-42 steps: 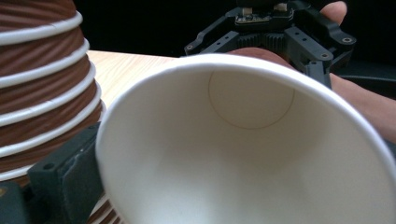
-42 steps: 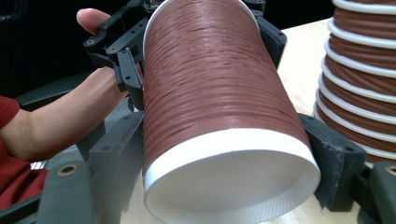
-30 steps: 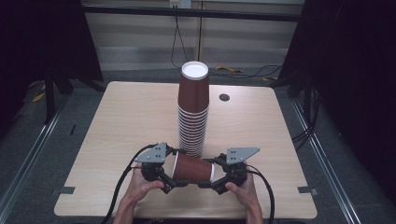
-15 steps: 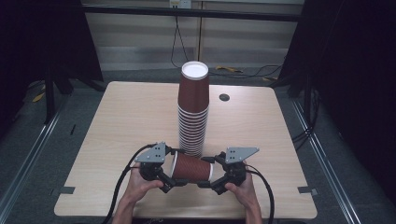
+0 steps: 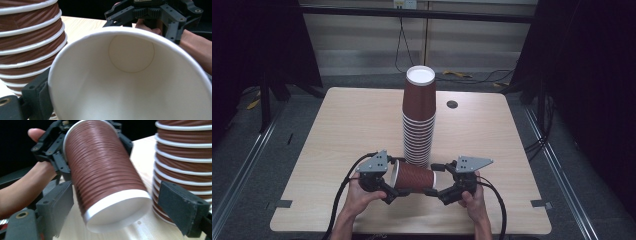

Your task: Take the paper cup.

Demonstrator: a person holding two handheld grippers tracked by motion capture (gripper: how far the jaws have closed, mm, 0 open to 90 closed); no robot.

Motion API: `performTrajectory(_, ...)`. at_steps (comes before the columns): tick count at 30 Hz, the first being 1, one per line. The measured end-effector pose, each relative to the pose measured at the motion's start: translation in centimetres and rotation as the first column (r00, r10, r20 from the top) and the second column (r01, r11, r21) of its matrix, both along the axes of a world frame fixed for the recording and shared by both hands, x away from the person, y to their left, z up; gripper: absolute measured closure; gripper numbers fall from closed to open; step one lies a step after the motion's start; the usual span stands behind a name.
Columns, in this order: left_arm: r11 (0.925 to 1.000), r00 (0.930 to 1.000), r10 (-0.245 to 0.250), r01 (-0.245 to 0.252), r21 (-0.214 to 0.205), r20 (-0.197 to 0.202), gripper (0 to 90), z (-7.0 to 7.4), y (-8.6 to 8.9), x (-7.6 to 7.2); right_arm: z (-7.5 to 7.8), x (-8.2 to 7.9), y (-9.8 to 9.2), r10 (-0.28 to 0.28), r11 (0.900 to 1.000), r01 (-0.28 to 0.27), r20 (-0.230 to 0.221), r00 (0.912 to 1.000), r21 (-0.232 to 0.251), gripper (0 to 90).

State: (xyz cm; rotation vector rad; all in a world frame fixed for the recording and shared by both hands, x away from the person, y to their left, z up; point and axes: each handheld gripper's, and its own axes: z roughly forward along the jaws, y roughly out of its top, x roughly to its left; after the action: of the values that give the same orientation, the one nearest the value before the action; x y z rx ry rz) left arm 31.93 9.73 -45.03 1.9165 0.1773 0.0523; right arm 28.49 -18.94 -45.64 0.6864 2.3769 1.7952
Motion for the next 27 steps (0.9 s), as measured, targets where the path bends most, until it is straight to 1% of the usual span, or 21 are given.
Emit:
performTrajectory(4, 0.9998, 0.9999, 0.013, -0.012, 0.017, -0.003, 3.8, 0.0, 0.1, 0.1, 0.1, -0.2, -0.3, -0.024, 0.9996, 0.024, 0.016, 0.9996, 0.017, 13.2)
performTrajectory(8, 0.999, 0.9997, 0.022, -0.021, 0.039, -0.006, 3.8, 0.0, 0.4, 0.1, 0.1, -0.4, -0.5, -0.053, 0.9985, 0.053, 0.025, 0.9983, 0.011, 13.2)
performTrajectory(9, 0.999, 0.9998, 0.019, -0.019, 0.04, -0.009, 3.8, 0.1, 0.4, 0.1, 0.1, -0.5, -0.6, -0.065, 0.9979, 0.064, 0.037, 0.9972, 0.012, 13.3)
performTrajectory(11, 0.9987, 0.9995, 0.028, -0.027, 0.044, -0.016, 3.8, 0.1, 0.6, 0.1, 0.0, -0.7, -0.7, -0.109, 0.994, 0.109, 0.064, 0.9919, 0.013, 13.3)
performTrajectory(13, 0.997, 0.9991, 0.04, -0.039, 0.066, -0.015, 3.8, 0.1, 0.8, 0.2, -0.2, -0.9, -1.0, -0.182, 0.9833, 0.181, 0.088, 0.9794, 0.013, 12.8)
performTrajectory(14, 0.9965, 0.9991, 0.041, -0.04, 0.074, -0.011, 3.8, 0.1, 0.9, 0.2, -0.3, -1.0, -1.2, -0.225, 0.9742, 0.226, 0.107, 0.9684, 0.007, 12.8)
performTrajectory(15, 0.9964, 0.999, 0.041, -0.04, 0.075, -0.017, 3.8, 0.1, 1.0, 0.3, -0.4, -1.2, -1.3, -0.265, 0.9639, 0.266, 0.123, 0.9564, 0.005, 12.9)
performTrajectory(17, 0.9961, 0.9986, 0.048, -0.046, 0.075, -0.023, 3.8, 0.1, 1.2, 0.3, -0.7, -1.3, -1.6, -0.319, 0.9472, 0.32, 0.14, 0.9373, 0.013, 12.9)
performTrajectory(18, 0.9957, 0.9985, 0.05, -0.048, 0.079, -0.023, 3.8, 0.1, 1.3, 0.3, -0.8, -1.4, -1.8, -0.332, 0.9428, 0.333, 0.149, 0.9314, 0.022, 13.1)
performTrajectory(19, 0.995, 0.9984, 0.053, -0.051, 0.086, -0.02, 3.8, 0.1, 1.4, 0.5, -0.8, -1.4, -1.9, -0.338, 0.9409, 0.338, 0.145, 0.9299, 0.026, 13.0)
performTrajectory(20, 0.9946, 0.998, 0.059, -0.057, 0.086, -0.022, 3.8, 0.1, 1.6, 0.6, -0.9, -1.4, -2.1, -0.357, 0.934, 0.355, 0.146, 0.9226, 0.04, 13.1)
performTrajectory(21, 0.9939, 0.9973, 0.069, -0.066, 0.088, -0.026, 3.8, 0.1, 1.7, 0.6, -1.0, -1.5, -2.3, -0.364, 0.9314, 0.361, 0.15, 0.9195, 0.044, 13.0)
performTrajectory(24, 0.9925, 0.9962, 0.085, -0.083, 0.09, -0.02, 3.8, 0.2, 2.3, 0.8, -1.2, -1.6, -2.6, -0.394, 0.9191, 0.391, 0.156, 0.906, 0.047, 13.0)
performTrajectory(27, 0.989, 0.9937, 0.109, -0.107, 0.103, -0.023, 3.8, 0.3, 2.8, 0.9, -1.4, -1.8, -2.8, -0.422, 0.9063, 0.42, 0.16, 0.8924, 0.047, 13.0)
